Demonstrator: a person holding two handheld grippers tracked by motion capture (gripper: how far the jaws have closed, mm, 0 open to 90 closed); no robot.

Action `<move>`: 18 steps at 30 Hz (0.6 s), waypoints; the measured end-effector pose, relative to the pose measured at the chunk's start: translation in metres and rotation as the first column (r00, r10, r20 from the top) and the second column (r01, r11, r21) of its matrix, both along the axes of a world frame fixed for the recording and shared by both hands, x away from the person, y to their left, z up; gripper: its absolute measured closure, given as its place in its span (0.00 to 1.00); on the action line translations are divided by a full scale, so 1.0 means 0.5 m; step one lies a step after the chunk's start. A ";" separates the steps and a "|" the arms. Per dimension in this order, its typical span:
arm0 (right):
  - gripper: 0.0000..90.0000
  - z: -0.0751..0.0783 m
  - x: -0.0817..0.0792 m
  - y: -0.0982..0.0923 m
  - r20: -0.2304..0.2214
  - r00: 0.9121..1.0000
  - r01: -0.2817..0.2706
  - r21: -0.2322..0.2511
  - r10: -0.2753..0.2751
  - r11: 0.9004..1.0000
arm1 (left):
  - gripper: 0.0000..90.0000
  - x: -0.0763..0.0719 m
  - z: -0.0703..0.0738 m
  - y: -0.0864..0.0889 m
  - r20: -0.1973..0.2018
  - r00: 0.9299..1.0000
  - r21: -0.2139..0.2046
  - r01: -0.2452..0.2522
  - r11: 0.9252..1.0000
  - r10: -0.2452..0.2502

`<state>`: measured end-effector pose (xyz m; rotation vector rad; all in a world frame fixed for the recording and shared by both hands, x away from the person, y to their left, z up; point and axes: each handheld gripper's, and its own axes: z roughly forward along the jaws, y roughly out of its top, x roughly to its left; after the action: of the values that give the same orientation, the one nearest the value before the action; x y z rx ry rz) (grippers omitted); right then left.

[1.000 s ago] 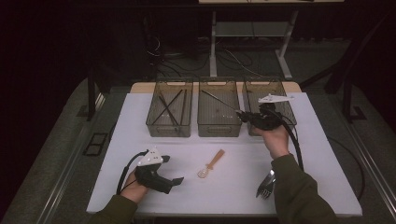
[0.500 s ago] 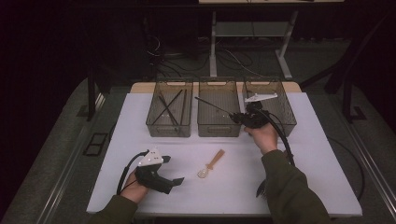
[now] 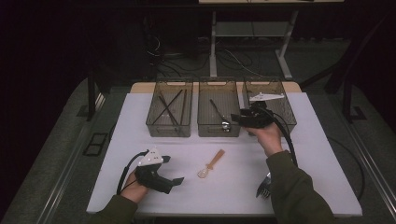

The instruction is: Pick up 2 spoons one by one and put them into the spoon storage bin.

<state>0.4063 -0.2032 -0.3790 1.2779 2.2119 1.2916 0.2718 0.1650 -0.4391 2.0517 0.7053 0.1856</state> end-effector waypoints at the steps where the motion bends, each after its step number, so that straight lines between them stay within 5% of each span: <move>1: 0.50 0.000 0.000 0.000 0.000 1.000 0.000 0.000 0.000 1.000 | 0.04 0.000 0.000 0.000 0.000 1.000 0.000 0.000 1.000 0.000; 15: 0.32 -0.006 -0.052 -0.042 -0.002 0.998 -0.055 0.033 0.055 0.998 | 0.04 0.004 0.000 0.002 -0.012 0.999 0.004 -0.045 0.999 0.045; 18: 0.28 -0.012 -0.068 -0.058 0.010 0.997 -0.071 0.010 0.071 0.997 | 0.03 0.004 0.001 0.001 0.003 0.999 0.004 -0.052 0.999 0.052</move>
<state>0.3721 -0.2320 -0.3851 1.2040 2.2657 1.3333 0.2736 0.1654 -0.4387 2.0374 0.7581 0.2194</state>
